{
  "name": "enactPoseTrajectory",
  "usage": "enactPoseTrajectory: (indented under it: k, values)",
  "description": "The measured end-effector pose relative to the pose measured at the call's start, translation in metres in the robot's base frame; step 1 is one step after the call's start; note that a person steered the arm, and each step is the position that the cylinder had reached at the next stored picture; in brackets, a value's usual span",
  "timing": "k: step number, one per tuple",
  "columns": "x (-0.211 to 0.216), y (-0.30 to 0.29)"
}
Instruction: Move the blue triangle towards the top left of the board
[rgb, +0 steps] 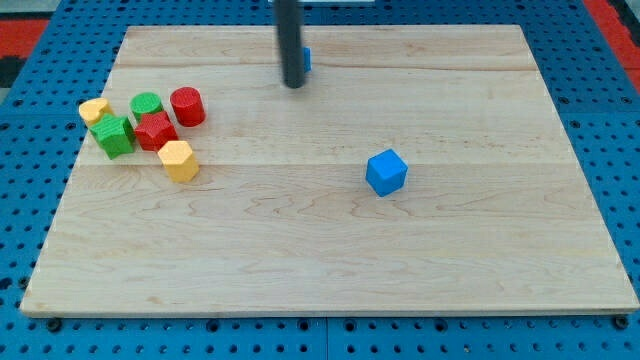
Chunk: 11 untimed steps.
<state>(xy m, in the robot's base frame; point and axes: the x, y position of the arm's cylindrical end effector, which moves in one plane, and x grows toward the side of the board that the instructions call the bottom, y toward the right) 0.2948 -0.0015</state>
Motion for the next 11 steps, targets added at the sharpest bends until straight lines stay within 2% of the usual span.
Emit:
enactPoseTrajectory:
  k: [1, 2, 3, 4, 5, 6, 7, 8, 9, 10, 11]
  values:
    - [-0.039, -0.004]
    - [-0.052, -0.135]
    - [-0.058, -0.175]
    - [-0.02, -0.106]
    - [0.004, -0.118]
    - [-0.008, -0.196]
    - [-0.025, -0.219]
    - [-0.033, -0.21]
    - [-0.02, -0.187]
    - [-0.042, -0.179]
    - [-0.037, -0.124]
